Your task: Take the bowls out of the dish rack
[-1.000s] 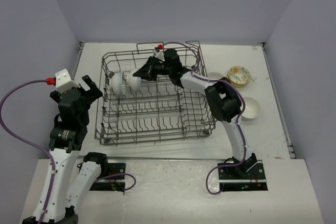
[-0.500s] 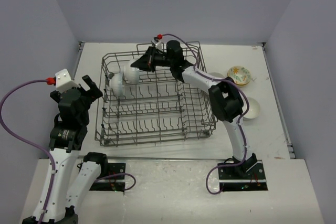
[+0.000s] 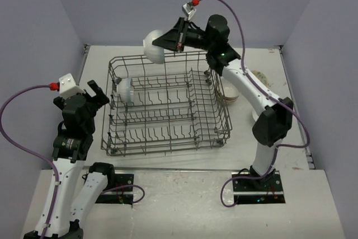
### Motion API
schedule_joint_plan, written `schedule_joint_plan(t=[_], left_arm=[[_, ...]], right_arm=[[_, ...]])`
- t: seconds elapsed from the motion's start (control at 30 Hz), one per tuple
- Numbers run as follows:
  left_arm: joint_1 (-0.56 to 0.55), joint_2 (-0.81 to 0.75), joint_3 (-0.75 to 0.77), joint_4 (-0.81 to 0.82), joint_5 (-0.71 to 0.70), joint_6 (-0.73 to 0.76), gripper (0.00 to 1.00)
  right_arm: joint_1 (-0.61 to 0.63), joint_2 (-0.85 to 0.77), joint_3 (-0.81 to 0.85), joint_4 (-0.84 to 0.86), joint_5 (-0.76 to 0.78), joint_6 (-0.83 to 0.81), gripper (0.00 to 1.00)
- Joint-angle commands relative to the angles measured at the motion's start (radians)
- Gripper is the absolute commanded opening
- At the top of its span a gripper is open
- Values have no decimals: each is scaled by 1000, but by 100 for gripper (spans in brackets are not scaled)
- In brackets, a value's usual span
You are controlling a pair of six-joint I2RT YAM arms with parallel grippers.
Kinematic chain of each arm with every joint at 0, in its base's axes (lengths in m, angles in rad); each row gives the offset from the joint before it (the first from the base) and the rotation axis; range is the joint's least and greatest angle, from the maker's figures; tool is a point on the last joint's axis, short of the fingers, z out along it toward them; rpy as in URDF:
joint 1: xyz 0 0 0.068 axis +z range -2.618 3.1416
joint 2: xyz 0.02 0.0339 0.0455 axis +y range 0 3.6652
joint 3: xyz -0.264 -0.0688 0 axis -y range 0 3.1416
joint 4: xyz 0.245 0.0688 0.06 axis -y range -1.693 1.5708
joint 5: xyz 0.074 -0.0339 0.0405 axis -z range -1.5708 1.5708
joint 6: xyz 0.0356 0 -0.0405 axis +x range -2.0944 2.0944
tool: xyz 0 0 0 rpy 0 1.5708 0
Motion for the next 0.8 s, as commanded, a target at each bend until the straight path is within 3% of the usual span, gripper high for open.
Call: schedule_joint_plan(t=[0.0,0.1,0.17,0.23,0.37,0.43,0.53,0.67,0.77], left_arm=[[-3,-6,0,40,-3,12,100],[-3,-6,-1,40,-3,13,100],[-3,-3,-1,38,0,16,100],[-3,4,0,40,8,21,100],[-3,20,2,40,26,27,100],[-3,26,3,37,29,27,100],[-3,32,2,35,38,35,100],[-10,52,2,37,69,47,100],[-17,49,3,37,72,47,100]], right_arm=[[-49,-248,42,-279,85,-277,0],[-104,-364,76,-676,275,-530,0],[-129,-472,81,-932,589,-705,0],[-146,-579,9,-1043,888,-814,0],[-283,-731,-189,-1214,1070,-877,0],[-320,-765,-291,-1232,1089,-903,0],[-366,-764,-411,-1238,1085,-923,0],[-415,-705,-513,-1234,1192,-933,0],[-469,-656,-568,-1190,1148,-951,0]])
